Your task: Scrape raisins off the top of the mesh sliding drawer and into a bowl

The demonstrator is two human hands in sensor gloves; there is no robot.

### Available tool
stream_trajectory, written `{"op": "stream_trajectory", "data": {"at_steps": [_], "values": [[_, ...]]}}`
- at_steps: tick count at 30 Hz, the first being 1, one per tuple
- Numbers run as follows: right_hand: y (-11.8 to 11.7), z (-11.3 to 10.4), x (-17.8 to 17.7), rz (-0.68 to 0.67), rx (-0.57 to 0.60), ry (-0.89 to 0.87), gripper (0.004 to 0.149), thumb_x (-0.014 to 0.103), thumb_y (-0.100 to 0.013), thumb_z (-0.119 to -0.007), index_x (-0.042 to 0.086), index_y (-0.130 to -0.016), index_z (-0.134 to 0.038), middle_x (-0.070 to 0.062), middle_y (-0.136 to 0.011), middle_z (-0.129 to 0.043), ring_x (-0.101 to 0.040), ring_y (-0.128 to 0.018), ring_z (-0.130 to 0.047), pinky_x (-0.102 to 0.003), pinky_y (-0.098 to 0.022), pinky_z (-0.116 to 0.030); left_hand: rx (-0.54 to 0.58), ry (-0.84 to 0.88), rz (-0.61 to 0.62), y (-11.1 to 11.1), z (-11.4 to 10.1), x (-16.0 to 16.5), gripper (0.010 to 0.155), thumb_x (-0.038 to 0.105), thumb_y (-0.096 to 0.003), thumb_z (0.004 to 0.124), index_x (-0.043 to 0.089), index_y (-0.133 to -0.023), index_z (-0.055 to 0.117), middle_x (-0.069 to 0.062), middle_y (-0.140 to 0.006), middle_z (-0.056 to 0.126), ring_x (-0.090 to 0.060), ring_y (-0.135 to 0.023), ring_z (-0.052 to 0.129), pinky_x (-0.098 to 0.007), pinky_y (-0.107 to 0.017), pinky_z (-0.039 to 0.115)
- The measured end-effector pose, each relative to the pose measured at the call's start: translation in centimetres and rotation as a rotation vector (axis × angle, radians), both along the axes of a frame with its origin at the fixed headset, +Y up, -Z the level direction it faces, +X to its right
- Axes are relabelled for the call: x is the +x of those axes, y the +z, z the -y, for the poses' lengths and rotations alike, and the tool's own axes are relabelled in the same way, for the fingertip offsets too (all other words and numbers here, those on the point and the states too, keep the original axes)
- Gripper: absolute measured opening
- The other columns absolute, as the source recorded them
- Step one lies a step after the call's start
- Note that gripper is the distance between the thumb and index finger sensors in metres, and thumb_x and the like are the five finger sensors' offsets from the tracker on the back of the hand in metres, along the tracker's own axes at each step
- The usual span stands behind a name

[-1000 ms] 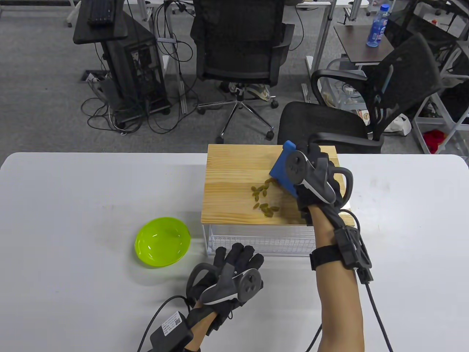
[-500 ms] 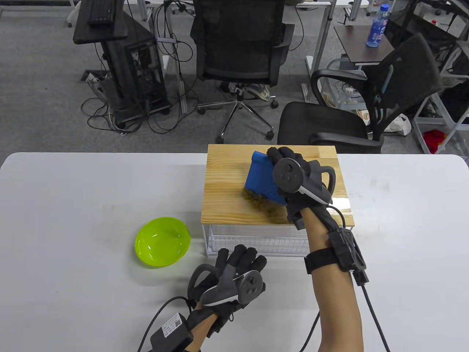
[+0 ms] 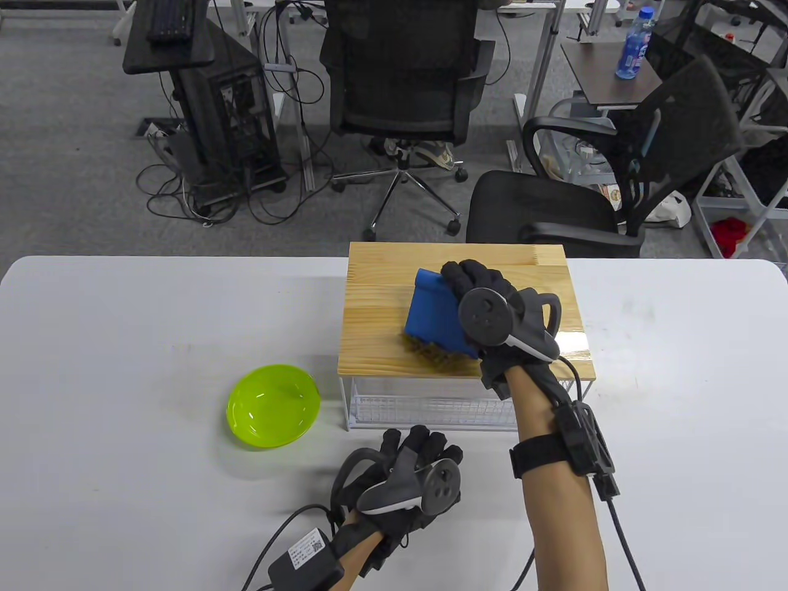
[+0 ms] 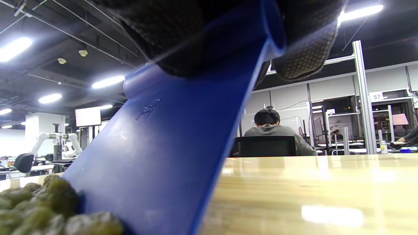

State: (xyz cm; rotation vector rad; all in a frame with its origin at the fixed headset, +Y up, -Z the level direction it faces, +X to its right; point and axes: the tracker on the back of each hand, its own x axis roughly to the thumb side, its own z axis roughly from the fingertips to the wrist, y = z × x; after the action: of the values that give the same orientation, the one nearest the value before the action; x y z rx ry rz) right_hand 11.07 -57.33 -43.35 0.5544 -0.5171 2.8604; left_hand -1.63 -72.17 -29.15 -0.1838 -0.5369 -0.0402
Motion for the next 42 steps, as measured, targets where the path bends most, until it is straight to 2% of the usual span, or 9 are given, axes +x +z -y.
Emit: {"op": "stream_trajectory", "data": {"at_steps": [13, 15, 18, 20, 23, 27, 31, 36, 42], "values": [[0.2, -0.3, -0.2, -0.069, 0.0, -0.028, 0.057, 0.013, -0.051, -0.08, 0.017, -0.104, -0.058, -0.011, -0.106, -0.06, -0.044, -0.094, -0.078, -0.066, -0.065, -0.065, -0.009, -0.011, -0.019, -0.6, 0.0, -0.5, 0.067, 0.062, -0.0513, 0.055, 0.04, -0.114, 0.05, 0.001, -0.127, 0.053, -0.033, -0.123, 0.05, -0.061, -0.085, 0.047], [0.5, -0.5, -0.2, -0.068, 0.031, -0.024, 0.057, 0.015, -0.051, -0.082, 0.018, -0.103, -0.058, -0.011, -0.106, -0.061, -0.043, -0.092, -0.079, -0.064, -0.065, -0.067, -0.012, -0.011, -0.021, -0.7, 0.0, -0.5, 0.067, 0.062, -0.0513, 0.055, 0.04, -0.114, 0.05, 0.001, -0.127, 0.052, -0.033, -0.123, 0.05, -0.061, -0.085, 0.046], [1.4, -0.7, 0.8, -0.011, 0.152, -0.048, 0.058, 0.016, -0.052, -0.08, 0.016, -0.104, -0.056, -0.014, -0.106, -0.059, -0.044, -0.091, -0.079, -0.063, -0.064, -0.069, 0.011, -0.027, -0.011, -0.5, -0.1, -0.6, 0.067, 0.062, -0.0512, 0.056, 0.04, -0.114, 0.05, 0.001, -0.127, 0.053, -0.033, -0.123, 0.05, -0.061, -0.085, 0.046], [2.5, -0.8, 2.0, 0.002, 0.217, -0.104, 0.058, 0.016, -0.052, -0.08, 0.015, -0.104, -0.055, -0.015, -0.106, -0.058, -0.044, -0.09, -0.078, -0.063, -0.063, -0.069, 0.047, -0.015, -0.012, -0.3, -0.5, -1.0, 0.067, 0.062, -0.0511, 0.055, 0.04, -0.114, 0.05, 0.001, -0.126, 0.053, -0.033, -0.122, 0.051, -0.061, -0.085, 0.046], [5.4, -0.8, 4.1, -0.026, 0.339, -0.208, 0.058, 0.017, -0.052, -0.079, 0.014, -0.105, -0.054, -0.016, -0.105, -0.057, -0.044, -0.089, -0.079, -0.062, -0.061, -0.07, 0.105, 0.023, -0.028, -0.2, -1.1, -1.8, 0.067, 0.062, -0.0509, 0.056, 0.04, -0.114, 0.051, 0.001, -0.126, 0.055, -0.033, -0.121, 0.054, -0.062, -0.084, 0.047], [9.8, 0.7, 6.4, -0.124, 0.377, -0.322, 0.058, 0.017, -0.052, -0.079, 0.013, -0.105, -0.055, -0.017, -0.105, -0.058, -0.044, -0.088, -0.08, -0.061, -0.06, -0.071, 0.164, 0.035, -0.059, -0.3, -1.2, -2.8, 0.067, 0.062, -0.0508, 0.057, 0.038, -0.113, 0.052, 0.0, -0.124, 0.058, -0.034, -0.119, 0.058, -0.062, -0.083, 0.05], [13.5, 4.3, 8.1, -0.191, 0.371, -0.287, 0.058, 0.018, -0.052, -0.079, 0.013, -0.105, -0.055, -0.017, -0.105, -0.059, -0.044, -0.087, -0.081, -0.061, -0.06, -0.072, 0.193, 0.029, -0.081, -0.6, -0.9, -3.6, 0.067, 0.062, -0.0505, 0.057, 0.038, -0.113, 0.053, -0.001, -0.124, 0.06, -0.035, -0.117, 0.061, -0.062, -0.082, 0.052], [15.1, 8.8, 9.6, -0.212, 0.339, -0.121, 0.057, 0.018, -0.052, -0.079, 0.014, -0.104, -0.056, -0.016, -0.104, -0.06, -0.043, -0.086, -0.082, -0.061, -0.059, -0.073, 0.21, 0.079, -0.071, -0.2, -2.2, -4.3, 0.068, 0.062, -0.0504, 0.057, 0.038, -0.113, 0.053, -0.001, -0.123, 0.06, -0.035, -0.117, 0.062, -0.061, -0.082, 0.054], [14.8, 10.8, 9.1, -0.236, 0.25, -0.157, 0.057, 0.019, -0.052, -0.08, 0.013, -0.104, -0.057, -0.017, -0.103, -0.061, -0.044, -0.085, -0.082, -0.061, -0.058, -0.073, 0.355, 0.268, -0.159, 0.4, -5.3, -6.9, 0.066, 0.062, -0.0505, 0.059, 0.035, -0.111, 0.056, 0.0, -0.118, 0.069, -0.031, -0.109, 0.075, -0.056, -0.079, 0.065]]}}
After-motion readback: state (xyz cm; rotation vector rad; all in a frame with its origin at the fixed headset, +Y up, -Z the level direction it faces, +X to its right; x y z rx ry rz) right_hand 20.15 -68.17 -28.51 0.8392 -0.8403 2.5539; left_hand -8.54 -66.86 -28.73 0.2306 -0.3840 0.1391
